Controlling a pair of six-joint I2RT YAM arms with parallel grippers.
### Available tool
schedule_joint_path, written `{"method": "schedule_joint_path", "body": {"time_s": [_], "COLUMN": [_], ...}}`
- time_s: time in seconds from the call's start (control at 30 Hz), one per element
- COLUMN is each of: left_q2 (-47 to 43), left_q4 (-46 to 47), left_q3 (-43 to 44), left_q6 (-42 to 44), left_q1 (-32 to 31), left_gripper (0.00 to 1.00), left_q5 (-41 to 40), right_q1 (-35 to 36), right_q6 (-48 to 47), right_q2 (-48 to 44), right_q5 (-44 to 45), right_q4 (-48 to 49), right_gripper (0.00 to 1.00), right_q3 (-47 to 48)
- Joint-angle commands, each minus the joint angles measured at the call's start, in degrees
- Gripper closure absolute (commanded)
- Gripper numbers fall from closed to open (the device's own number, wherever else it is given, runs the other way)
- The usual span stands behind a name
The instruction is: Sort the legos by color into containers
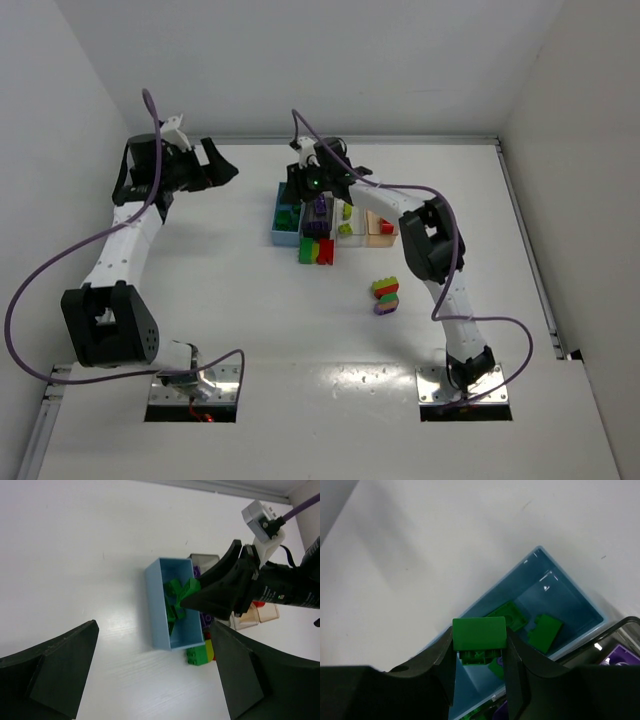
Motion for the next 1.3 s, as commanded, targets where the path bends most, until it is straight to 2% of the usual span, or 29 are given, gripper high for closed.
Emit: {"method": "schedule_joint_path", "body": {"time_s": [0.0, 0.13, 0.2, 0.27, 0.37, 0.43, 0.57, 0.7, 0.87, 0.97, 1.07, 1.1, 1.17, 1.2, 1.23, 1.27], "left_q2": [-1.78, -2.31, -2.31, -2.31, -2.83, -2.83, -3.45, -6.25, -9.86, -9.87, -11.09, -11.62, -12.67, -13.2, -13.21, -13.21], "left_q4": [-1.27, -0.22, 0.4, 1.37, 2.77, 2.77, 1.46, 1.46, 5.85, 5.85, 4.01, 3.4, 2.87, 2.17, 2.16, 1.64], "left_q3": [-0.52, -2.36, -2.98, -3.76, -4.48, -4.48, -4.48, -5.17, -9.13, -10.45, -10.45, -9.93, -9.92, -9.92, -9.92, -10.45], "left_q6": [-0.57, -0.58, -0.58, -0.58, 0.12, 0.65, 1.88, 6.0, 6.63, 6.1, 9.08, 9.87, 11.36, 11.9, 12.6, 13.13], "left_q1": [0.53, 0.53, 0.53, 0.53, 0.53, 0.53, 0.53, -2.1, -3.43, -5.62, -7.81, -8.34, -9.74, -9.75, -10.54, -11.5], "left_gripper": [0.0, 0.0, 0.0, 0.0, 0.0, 0.0, 0.0, 0.0, 0.0, 0.0, 0.02, 0.02, 0.02, 0.02, 0.02, 0.02], "left_q5": [0.61, -0.8, 0.07, 1.65, 2.89, 2.89, 4.73, 6.14, 10.97, 12.73, 12.73, 12.21, 11.25, 10.72, 10.71, 11.49], "right_q1": [0.7, 0.7, 0.7, 0.7, 0.7, 1.23, 1.23, 1.76, 2.99, 2.47, -0.52, -1.22, -3.42, -4.12, -5.17, -5.18], "right_q6": [-0.63, -1.24, -1.78, -2.39, -3.09, -3.62, -3.62, -3.62, -5.12, -6.43, -9.5, -11.69, -19.5, -22.4, -28.52, -31.72], "right_q2": [-0.36, 0.17, 0.69, 0.69, 0.69, 0.69, 0.17, -2.9, -13.09, -20.1, -26.53, -32.03, -39.0, -42.86, -50.29, -53.5], "right_q5": [4.13, 6.07, 6.59, 7.12, 7.82, 7.83, 8.35, 7.3, 6.77, 6.07, 8.42, 9.14, 9.67, 9.67, 9.67, 9.67], "right_q4": [1.06, 1.06, 0.54, 0.53, -0.61, -0.61, -0.61, -0.61, -1.22, -4.3, -9.56, -11.84, -11.86, -11.86, -13.25, -14.75], "right_gripper": [0.95, 0.93, 0.88, 0.77, 0.53, 0.44, 0.35, 0.33, 0.33, 0.33, 0.33, 0.34, 0.35, 0.35, 0.35, 0.35], "right_q3": [3.12, 3.12, 3.12, 3.12, 3.64, 3.65, 3.65, 3.12, 3.12, -0.56, -8.54, -15.01, -23.38, -31.51, -35.16, -38.16]}}
